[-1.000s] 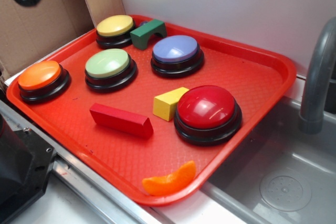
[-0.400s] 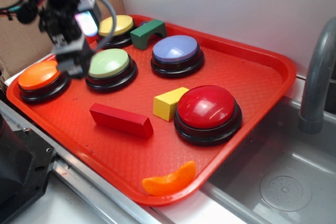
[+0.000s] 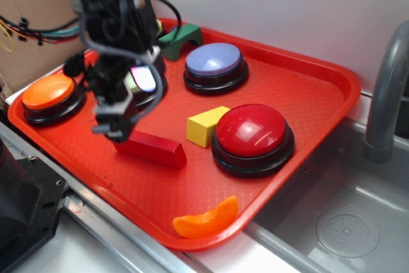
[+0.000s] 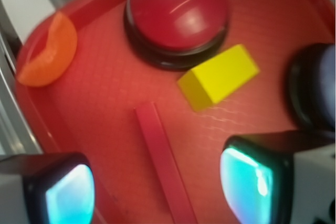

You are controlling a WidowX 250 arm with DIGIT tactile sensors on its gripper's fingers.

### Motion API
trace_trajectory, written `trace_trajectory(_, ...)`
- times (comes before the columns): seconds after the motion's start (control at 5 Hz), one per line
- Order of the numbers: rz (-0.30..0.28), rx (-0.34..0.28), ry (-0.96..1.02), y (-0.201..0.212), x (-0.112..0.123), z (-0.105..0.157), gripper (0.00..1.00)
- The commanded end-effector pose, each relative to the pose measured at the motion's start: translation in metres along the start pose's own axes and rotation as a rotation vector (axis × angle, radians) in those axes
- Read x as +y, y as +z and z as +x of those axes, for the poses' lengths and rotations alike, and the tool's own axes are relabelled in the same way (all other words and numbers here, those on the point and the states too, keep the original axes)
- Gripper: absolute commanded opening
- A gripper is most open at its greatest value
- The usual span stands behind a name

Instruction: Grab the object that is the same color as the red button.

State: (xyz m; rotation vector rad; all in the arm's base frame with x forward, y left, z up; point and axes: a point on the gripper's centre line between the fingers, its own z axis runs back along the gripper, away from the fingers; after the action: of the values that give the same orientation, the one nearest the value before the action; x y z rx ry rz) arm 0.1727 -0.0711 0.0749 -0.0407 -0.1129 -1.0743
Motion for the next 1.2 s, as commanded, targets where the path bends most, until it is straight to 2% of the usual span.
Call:
trace_trajectory(0.0,0.004,0.042,-0.036,-0.042,0.007,-0.011,1.00)
trace_trajectory(0.2,0.005,0.064,-0.045,-0.055,0.009,-0.018,1.00)
trace_trajectory(0.4,0.024,0.041,-0.018,-0.054,0.011,-0.022,0.00)
trace_trajectory(0.8,0.055,0.045,-0.013,-0.043,0.015,-0.021,0.00)
trace_trajectory(1.0,0.088,0.023,0.168,-0.020,0.020,-0.021,0.00)
